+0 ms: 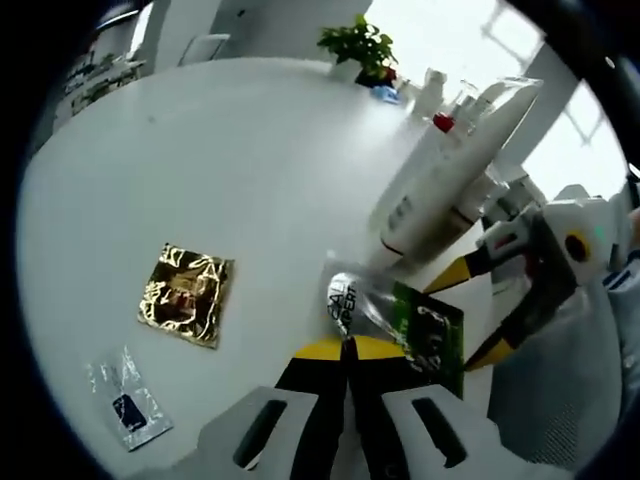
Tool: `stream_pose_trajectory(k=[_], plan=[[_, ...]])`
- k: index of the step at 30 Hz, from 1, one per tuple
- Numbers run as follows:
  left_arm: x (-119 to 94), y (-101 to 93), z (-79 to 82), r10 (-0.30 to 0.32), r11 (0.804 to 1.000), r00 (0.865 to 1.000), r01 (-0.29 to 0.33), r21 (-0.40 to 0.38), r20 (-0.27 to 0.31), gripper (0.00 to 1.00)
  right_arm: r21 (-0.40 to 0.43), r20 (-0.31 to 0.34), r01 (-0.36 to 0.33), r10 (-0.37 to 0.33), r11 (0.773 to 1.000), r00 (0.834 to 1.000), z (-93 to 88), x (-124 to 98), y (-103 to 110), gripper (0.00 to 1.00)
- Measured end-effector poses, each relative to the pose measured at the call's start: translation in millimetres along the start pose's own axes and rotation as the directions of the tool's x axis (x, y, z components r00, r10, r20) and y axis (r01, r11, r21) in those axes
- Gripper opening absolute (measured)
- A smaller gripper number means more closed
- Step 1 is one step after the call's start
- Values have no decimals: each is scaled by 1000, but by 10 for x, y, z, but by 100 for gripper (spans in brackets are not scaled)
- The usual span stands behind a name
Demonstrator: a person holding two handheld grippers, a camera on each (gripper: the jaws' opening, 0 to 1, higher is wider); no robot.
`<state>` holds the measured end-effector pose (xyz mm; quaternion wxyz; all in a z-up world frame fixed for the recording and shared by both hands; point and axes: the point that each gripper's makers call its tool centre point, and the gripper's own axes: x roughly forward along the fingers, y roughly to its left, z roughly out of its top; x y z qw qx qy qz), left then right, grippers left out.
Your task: Arrange the skincare products in the storage area until every visible bottle or jar stands upright without overlapping.
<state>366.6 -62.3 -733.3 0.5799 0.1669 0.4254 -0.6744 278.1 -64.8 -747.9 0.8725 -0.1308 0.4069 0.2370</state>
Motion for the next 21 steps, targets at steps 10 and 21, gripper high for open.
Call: stream_pose_trajectory(k=[10, 21], plan=[[-5, 224, 69, 40, 998, 999, -41, 47, 25, 6, 36, -10, 2, -2, 999, 1000, -11, 26, -1, 54], [-311, 243, 56, 143, 970, 988, -152, 189, 58, 12, 29, -23, 8, -7, 1000, 1000, -17, 29, 6, 54]])
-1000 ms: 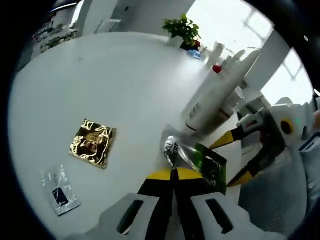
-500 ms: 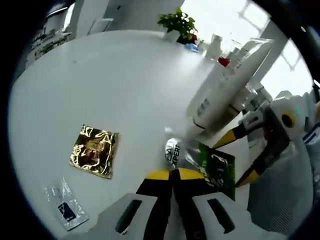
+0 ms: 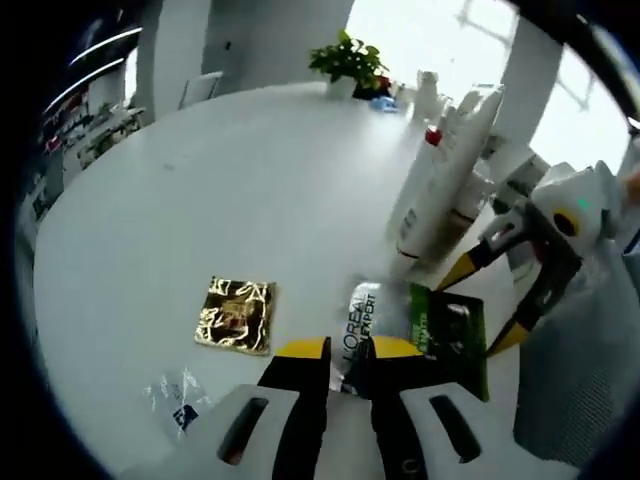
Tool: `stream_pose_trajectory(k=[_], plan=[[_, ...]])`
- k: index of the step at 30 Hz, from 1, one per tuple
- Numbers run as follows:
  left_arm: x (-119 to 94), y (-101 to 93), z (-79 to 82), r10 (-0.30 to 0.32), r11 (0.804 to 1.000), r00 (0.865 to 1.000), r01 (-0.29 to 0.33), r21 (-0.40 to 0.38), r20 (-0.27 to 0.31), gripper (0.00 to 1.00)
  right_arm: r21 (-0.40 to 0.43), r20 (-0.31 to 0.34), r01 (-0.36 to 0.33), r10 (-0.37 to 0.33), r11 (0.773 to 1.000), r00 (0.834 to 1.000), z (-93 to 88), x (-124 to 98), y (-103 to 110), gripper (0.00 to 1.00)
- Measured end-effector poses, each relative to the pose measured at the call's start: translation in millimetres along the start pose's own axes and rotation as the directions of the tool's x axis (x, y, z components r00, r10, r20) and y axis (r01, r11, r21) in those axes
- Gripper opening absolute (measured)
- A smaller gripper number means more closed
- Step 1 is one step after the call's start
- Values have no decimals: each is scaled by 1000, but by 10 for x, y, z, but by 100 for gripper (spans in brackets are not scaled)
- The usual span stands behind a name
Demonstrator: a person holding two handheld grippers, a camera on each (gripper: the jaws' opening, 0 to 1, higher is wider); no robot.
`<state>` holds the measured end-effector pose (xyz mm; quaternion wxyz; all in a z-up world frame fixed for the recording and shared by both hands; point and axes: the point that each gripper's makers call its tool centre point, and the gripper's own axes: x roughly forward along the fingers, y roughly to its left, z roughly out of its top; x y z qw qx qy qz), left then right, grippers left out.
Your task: Arrange the skincare products in the storage area until every visible bottle or jar stands upright without overlapping.
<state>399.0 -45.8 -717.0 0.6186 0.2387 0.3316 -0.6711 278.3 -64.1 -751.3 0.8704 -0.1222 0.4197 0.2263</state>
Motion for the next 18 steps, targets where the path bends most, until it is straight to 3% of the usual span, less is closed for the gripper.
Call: stream_pose_trajectory(k=[7, 10, 18], plan=[[-24, -340, -195, -21, 992, 999, 26, 126, -39, 15, 6, -5, 2, -2, 1000, 1000, 1, 2, 7, 54], [9, -371, -298, 2, 987, 997, 10, 160, -73, 19, 7, -5, 3, -3, 1000, 1000, 1, 2, 7, 54], [95, -426, -377, -16, 990, 998, 25, 137, -66, 21, 13, -4, 6, -6, 1000, 1000, 6, 3, 9, 55]])
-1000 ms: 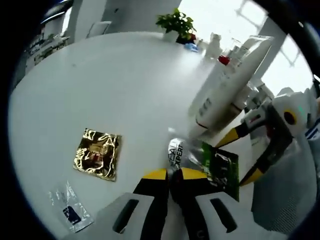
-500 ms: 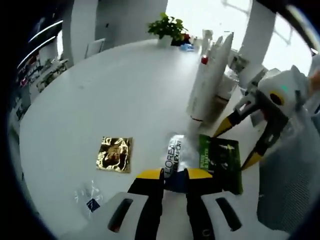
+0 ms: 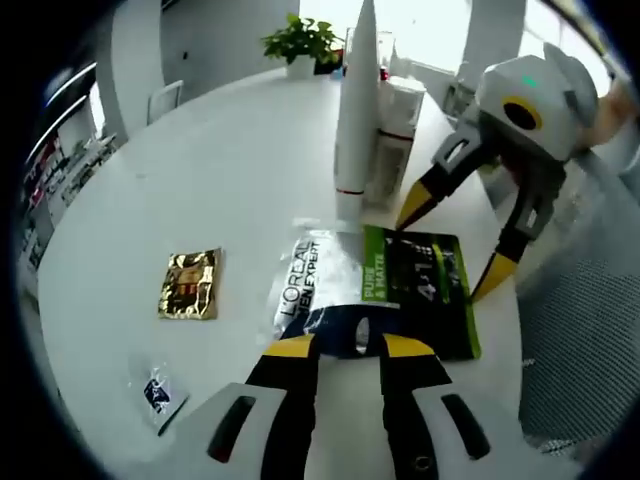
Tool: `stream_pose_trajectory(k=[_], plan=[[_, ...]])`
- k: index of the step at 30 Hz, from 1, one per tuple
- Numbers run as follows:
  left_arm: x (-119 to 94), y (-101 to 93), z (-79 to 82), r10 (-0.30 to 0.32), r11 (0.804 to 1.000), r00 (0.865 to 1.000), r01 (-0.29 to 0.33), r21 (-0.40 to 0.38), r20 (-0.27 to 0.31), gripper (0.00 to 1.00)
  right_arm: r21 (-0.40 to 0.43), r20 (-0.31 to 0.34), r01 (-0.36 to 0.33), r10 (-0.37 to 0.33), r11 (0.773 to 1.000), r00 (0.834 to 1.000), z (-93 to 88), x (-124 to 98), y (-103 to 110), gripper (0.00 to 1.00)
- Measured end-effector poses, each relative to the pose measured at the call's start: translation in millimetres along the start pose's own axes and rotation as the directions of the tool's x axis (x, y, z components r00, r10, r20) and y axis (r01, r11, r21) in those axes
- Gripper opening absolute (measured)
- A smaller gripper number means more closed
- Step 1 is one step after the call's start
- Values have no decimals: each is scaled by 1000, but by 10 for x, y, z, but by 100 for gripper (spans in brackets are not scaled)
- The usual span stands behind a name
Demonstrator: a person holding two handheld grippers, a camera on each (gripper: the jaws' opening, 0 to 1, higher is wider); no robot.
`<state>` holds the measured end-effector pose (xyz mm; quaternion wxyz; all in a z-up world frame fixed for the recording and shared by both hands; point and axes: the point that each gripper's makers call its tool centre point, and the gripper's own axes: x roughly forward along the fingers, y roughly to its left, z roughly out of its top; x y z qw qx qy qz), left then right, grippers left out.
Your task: Arrange the skincare products in the storage area until every visible bottle or jar stands upright without overlapping.
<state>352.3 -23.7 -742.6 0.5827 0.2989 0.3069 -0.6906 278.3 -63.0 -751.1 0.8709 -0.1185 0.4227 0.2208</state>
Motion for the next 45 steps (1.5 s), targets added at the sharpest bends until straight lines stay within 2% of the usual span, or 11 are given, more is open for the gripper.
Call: stream_pose_trajectory(k=[7, 13, 25, 30, 37, 40, 43, 45], plan=[[21, 55, -31, 27, 999, 999, -26, 42, -17, 18, 5, 1, 5, -5, 1000, 1000, 4, 2, -5, 55], [27, 149, 4, 53, 998, 999, -53, 36, -4, 20, 25, 12, 22, -22, 999, 1000, 26, 19, -60, 55], [53, 297, 58, 66, 997, 998, -66, 28, -1, 20, 49, 19, 43, -44, 998, 999, 74, 58, -156, 55], [54, 302, 62, 69, 997, 998, -68, 39, -9, 20, 58, 24, 48, -49, 997, 998, 84, 35, -136, 58], [47, 304, 68, 81, 996, 997, -80, 49, -13, 21, 3, 26, 16, -16, 1000, 1000, 79, -89, 3, 54], [14, 250, 152, 59, 998, 998, -59, 14, 25, 29, 2, 55, 22, -22, 1000, 998, 137, -240, -11, 53], [-34, 206, 290, 50, 999, 996, -49, -7, 77, 30, 23, 80, 28, -29, 999, 996, 167, -411, -65, 50], [-81, 179, 475, 39, 999, 988, -36, -22, 150, 30, 39, 89, 38, -42, 998, 995, 162, -535, -115, 49]])
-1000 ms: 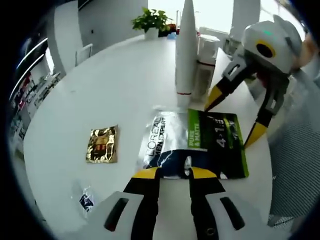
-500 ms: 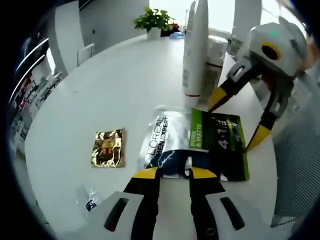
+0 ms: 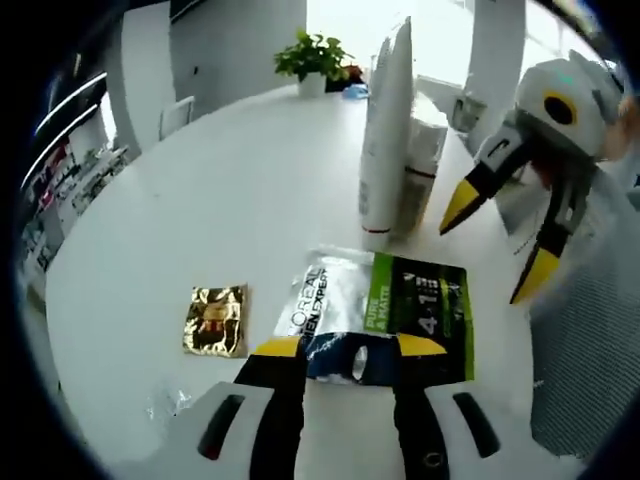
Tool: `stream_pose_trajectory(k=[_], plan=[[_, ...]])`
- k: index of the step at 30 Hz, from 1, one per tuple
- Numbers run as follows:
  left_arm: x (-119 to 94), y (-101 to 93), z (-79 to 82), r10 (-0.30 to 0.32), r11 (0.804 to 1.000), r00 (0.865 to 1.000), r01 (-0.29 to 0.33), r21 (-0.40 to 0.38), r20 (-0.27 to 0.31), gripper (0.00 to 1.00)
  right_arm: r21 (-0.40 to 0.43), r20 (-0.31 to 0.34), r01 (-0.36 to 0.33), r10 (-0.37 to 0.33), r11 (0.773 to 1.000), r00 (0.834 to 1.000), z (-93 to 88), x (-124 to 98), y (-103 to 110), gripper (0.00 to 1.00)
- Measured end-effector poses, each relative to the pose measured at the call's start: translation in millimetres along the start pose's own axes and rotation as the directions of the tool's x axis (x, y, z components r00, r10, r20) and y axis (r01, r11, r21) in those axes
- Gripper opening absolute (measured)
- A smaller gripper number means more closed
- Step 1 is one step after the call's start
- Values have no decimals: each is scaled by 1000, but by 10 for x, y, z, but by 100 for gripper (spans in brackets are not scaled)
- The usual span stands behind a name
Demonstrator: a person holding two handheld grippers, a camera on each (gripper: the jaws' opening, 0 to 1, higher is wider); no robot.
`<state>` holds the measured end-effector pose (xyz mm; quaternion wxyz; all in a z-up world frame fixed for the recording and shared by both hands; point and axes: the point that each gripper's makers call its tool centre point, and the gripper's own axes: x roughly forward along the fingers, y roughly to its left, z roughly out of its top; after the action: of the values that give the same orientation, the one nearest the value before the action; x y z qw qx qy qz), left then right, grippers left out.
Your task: Arrange the skincare products in the storage area until every visible bottle or jar stands upright without overlapping.
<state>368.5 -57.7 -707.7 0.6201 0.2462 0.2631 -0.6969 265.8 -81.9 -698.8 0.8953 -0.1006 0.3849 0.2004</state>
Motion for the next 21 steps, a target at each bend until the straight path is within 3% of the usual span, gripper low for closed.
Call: stream_pose_trajectory(k=[4, 7, 10, 16, 21], plan=[[-83, -95, 452, -37, 999, 988, 42, -27, 147, 29, 23, 1, 20, -20, 1000, 1000, -40, -180, -75, 48], [-174, -163, 808, -59, 997, 963, 71, -36, 264, 29, 41, 3, 36, -36, 999, 999, -71, -308, -117, 47], [-239, -228, 1064, -80, 995, 939, 93, -23, 335, 31, 65, 14, 56, -57, 996, 998, -91, -432, -165, 46], [-209, -297, 1361, -116, 993, 920, 118, 19, 375, 30, 103, 37, 94, -98, 990, 994, -91, -557, -297, 45], [-58, -321, 1418, -145, 989, 927, 135, 52, 346, 23, 118, 55, 118, -125, 986, 991, -75, -645, -369, 45]])
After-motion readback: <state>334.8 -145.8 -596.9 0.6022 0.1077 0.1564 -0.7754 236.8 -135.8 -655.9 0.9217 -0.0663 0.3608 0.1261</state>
